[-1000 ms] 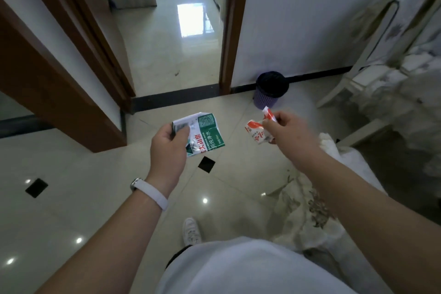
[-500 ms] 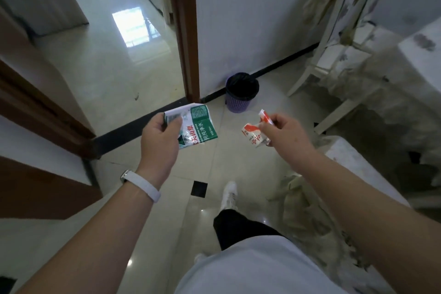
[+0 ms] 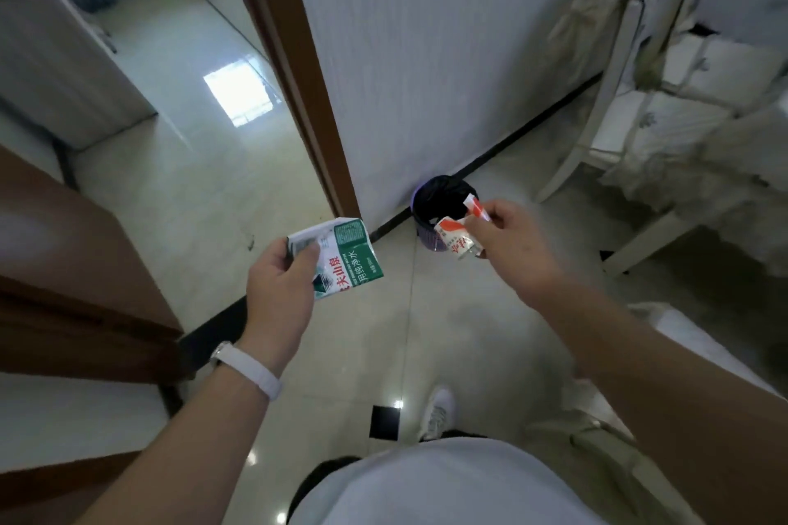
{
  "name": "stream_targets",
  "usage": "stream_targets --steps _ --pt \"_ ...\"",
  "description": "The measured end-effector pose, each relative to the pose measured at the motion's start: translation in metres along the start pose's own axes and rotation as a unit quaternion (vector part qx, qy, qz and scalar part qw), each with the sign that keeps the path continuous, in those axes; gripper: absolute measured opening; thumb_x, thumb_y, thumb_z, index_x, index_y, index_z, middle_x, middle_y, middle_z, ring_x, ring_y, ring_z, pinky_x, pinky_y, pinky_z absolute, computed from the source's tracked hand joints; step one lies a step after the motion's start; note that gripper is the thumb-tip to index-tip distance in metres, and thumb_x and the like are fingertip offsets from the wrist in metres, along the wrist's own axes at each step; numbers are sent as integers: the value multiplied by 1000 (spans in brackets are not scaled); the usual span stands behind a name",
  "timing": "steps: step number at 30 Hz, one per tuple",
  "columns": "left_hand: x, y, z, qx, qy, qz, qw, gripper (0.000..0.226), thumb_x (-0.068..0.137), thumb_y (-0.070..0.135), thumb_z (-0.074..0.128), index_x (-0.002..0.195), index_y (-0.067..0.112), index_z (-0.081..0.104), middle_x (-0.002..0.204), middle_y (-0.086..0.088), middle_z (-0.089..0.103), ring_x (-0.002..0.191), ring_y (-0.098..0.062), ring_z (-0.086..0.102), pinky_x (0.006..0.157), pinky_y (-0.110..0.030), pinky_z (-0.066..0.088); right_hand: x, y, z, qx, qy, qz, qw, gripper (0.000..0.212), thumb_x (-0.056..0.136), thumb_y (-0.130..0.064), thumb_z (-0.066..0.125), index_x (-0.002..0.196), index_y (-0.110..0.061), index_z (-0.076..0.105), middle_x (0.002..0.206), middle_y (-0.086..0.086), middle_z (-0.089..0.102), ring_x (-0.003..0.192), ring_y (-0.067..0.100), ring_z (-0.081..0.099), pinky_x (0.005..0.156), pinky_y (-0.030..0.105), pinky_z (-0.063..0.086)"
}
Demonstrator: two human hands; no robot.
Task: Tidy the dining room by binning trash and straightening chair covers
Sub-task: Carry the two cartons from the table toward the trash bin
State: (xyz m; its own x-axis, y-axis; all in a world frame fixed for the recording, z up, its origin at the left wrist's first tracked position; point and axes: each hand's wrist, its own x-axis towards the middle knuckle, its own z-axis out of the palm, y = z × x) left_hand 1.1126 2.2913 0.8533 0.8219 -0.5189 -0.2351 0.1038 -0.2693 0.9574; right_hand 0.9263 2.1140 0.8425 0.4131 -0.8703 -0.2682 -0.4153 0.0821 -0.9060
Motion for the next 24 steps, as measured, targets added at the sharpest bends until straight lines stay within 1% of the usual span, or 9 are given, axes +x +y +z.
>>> stream_targets --steps 3,5,10,13,15,17,20,22,24 --pt "33 13 28 17 -25 13 999 14 98 15 58 98 5 68 91 -14 73 78 -24 69 74 -51 57 28 -10 -13 1 44 7 999 14 87 -32 64 76 -23 66 78 10 68 70 23 62 75 53 56" --pt "55 21 46 17 -44 16 999 14 98 14 58 97 4 67 88 -12 72 76 -22 68 74 -52 57 44 -13 -18 -10 42 7 999 15 89 -32 63 80 -21 66 80 14 67 69 23 60 73 54 55" --pt "121 28 92 25 -94 21 995 14 97 15 59 87 21 68 88 -7 74 81 -25 69 75 -51 57 89 -15 -27 -23 85 42 995 14 91 -31 60 88 -19 67 87 10 69 87 33 67 81 55 56" --pt "162 27 117 39 -140 8 989 15 98 15 58 89 22 67 90 -5 74 84 -28 72 75 -49 58 113 -12 -24 -15 114 82 990 19 92 -37 61 90 -20 68 84 5 72 87 31 69 80 57 56" --pt "193 29 135 43 -163 -5 986 14 98 15 57 91 21 68 88 -2 74 82 -25 72 72 -43 59 131 -14 -21 -13 130 107 986 23 94 -41 60 88 -20 67 82 3 72 85 31 69 79 56 57" --pt "228 32 151 59 -193 -3 979 12 98 16 57 91 18 67 85 -1 73 79 -23 70 69 -40 58 155 -20 -16 -2 164 123 979 19 95 -37 60 85 -21 65 81 4 71 85 33 69 80 56 56" --pt "284 36 169 97 -255 3 962 11 98 19 57 93 15 67 90 -7 73 83 -27 71 68 -41 58 187 -28 -3 -5 211 152 966 16 96 -33 60 83 -24 62 79 3 68 75 27 63 74 48 56" --pt "320 43 183 101 -290 3 952 10 97 20 58 95 15 67 90 -6 73 85 -26 71 71 -43 58 206 -35 7 -28 220 165 961 18 96 -30 60 79 -25 60 74 -1 63 69 20 58 65 39 51" --pt "358 50 200 100 -306 4 947 11 97 21 59 95 16 67 90 -5 73 86 -25 71 73 -44 59 228 -40 15 -45 228 176 957 17 94 -27 63 78 -22 60 71 -1 60 65 17 55 63 33 46"
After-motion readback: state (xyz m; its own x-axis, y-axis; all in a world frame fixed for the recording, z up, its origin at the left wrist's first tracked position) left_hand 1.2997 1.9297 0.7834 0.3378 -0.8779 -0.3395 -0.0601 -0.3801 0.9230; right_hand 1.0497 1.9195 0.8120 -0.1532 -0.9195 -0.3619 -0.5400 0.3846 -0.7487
